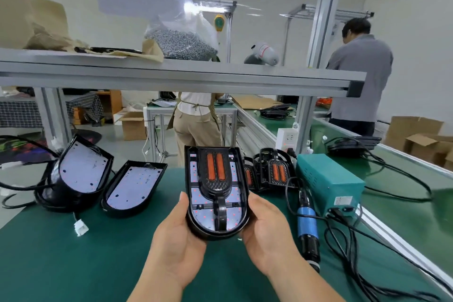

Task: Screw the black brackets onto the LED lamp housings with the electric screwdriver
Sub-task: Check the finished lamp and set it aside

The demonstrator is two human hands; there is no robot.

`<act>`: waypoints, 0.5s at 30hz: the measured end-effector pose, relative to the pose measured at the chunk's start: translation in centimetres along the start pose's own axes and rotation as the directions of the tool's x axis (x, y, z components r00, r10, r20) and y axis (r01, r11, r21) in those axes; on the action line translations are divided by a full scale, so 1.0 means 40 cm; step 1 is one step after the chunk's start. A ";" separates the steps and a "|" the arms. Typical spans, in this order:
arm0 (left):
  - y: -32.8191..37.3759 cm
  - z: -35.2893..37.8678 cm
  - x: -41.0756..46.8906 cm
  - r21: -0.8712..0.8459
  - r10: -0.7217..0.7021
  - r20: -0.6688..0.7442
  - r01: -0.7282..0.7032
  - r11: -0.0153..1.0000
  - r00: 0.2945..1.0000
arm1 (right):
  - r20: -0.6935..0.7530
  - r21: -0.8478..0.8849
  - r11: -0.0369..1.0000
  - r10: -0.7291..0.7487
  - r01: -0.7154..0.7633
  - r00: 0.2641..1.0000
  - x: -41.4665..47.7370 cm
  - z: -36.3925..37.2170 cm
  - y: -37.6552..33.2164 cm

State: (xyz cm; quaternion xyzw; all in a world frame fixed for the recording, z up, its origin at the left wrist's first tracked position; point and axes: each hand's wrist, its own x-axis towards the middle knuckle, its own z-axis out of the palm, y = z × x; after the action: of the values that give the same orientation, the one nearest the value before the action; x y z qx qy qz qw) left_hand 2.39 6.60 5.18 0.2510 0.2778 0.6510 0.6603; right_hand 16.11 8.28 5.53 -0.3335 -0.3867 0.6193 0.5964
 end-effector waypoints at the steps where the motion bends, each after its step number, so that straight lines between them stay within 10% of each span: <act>1: 0.001 0.013 0.000 -0.006 0.000 0.007 0.000 1.000 1.000 | -0.017 -0.019 1.000 -0.022 0.022 1.000 -0.007 0.002 -0.018; 15: -0.223 0.379 -0.085 0.146 -0.237 0.212 0.209 0.967 0.948 | -0.453 -0.062 0.965 -0.256 0.256 0.854 -0.261 -0.279 -0.248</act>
State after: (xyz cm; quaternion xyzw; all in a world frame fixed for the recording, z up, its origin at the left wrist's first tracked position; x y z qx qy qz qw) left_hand 19.34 3.42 10.06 0.3307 0.2658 0.5209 0.7407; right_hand 31.32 -1.34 8.37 -0.4151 -0.2761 0.4387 0.7477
